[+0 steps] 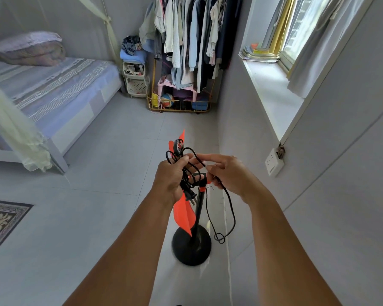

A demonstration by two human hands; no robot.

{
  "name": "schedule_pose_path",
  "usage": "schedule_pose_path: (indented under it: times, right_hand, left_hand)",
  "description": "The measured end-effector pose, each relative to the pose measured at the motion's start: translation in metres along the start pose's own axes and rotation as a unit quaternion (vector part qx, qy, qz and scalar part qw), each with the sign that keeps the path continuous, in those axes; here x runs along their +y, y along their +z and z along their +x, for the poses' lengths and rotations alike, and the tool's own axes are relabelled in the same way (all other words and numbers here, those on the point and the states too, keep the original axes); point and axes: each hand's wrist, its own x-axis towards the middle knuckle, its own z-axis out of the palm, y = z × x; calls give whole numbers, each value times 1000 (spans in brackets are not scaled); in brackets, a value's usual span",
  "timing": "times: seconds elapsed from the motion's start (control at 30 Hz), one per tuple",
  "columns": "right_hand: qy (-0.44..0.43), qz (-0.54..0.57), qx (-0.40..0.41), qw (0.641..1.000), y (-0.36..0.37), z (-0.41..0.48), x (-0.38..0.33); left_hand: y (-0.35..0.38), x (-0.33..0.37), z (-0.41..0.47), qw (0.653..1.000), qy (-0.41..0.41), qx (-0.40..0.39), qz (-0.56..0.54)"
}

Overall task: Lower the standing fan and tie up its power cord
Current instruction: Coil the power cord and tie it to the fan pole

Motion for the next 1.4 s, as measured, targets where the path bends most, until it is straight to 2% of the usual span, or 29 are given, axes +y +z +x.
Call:
schedule_pose_path:
  times: [0.17, 0.3, 0.5, 0.73, 0.93, 1.03, 1.13, 1.27, 1.4]
  right_hand:
    - [31, -17, -56, 998, 6, -1, -2]
    - [22, -43, -90, 995, 10, 2, 0]
    - [-8, -14, -64, 998, 9, 4, 10]
    - [55, -133, -83, 986, -4, -10, 24]
    - [88, -4, -50, 995, -18, -12, 21]
    - [66, -12, -7, 998, -20, -8, 15]
    - [39, -55, 48, 997, -17, -3, 10]
    - [11, -72, 103, 992, -11, 3, 10]
    - [-6, -60, 119, 991, -7, 6, 11]
  left_hand:
    - [-4, 2, 2, 999, -20, -1, 26]
    - [-6, 2, 5, 997, -13, 10, 80]
    - [-5, 10, 8, 998, -9, 11, 65]
    - [-3, 17, 14, 993, 53, 63, 83]
    - [-15, 13, 20, 982, 50, 88, 157]
    - [-17, 11, 16, 983, 30, 29, 181]
    - [-15, 13, 8, 973, 15, -63, 220]
    - [-13, 18, 1, 958, -27, -197, 208]
    - [-14, 19, 0, 936, -14, -237, 258]
